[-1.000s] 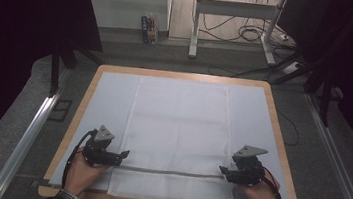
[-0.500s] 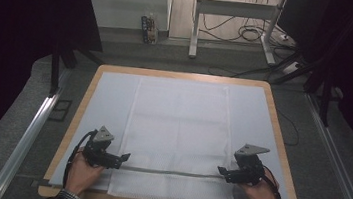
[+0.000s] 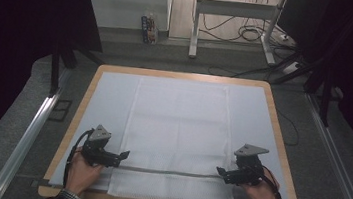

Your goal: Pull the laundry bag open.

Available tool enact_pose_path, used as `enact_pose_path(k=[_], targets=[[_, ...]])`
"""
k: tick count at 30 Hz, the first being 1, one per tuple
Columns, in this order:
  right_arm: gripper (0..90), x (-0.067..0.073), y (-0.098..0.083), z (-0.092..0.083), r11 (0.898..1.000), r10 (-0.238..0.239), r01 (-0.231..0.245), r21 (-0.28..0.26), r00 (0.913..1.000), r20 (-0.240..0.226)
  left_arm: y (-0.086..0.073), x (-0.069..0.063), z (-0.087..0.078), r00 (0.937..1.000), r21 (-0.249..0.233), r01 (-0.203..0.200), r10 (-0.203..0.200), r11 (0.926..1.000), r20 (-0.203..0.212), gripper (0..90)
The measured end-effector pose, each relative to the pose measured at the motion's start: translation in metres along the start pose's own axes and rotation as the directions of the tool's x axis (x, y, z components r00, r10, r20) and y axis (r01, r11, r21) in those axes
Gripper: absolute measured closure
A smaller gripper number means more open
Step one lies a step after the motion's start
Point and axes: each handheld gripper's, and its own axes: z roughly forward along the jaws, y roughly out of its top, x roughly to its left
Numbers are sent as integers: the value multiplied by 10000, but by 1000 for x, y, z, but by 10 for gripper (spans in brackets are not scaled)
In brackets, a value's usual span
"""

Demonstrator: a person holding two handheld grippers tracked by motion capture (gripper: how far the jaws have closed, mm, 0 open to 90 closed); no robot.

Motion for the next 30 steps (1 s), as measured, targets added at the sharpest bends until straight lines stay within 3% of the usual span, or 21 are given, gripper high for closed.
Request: enact_pose_path(k=[4,11,17,23,25,30], targets=[[49,3,-5,-1,9996,108,-112,277,9999,135,0,-1,-1,9998,-60,-179,178,9998,-131,0],[35,9,-10,-11,9987,507,-508,34,9987,86,1,-7,2,9972,50,-687,689,9976,-279,0],[28,20,-13,-18,9975,626,-631,313,9979,175,1,-10,3,9944,118,-1005,1008,9949,-308,0],[99,33,-24,-29,9964,623,-637,567,9977,260,1,-12,3,9935,111,-1096,1098,9939,-298,0],[193,39,-30,-31,9938,705,-736,837,9967,395,1,-13,4,9927,145,-1175,1179,9930,-274,0],[269,43,-37,-29,9861,891,-946,1366,9950,458,2,-14,5,9904,253,-1346,1354,9906,-294,0]])
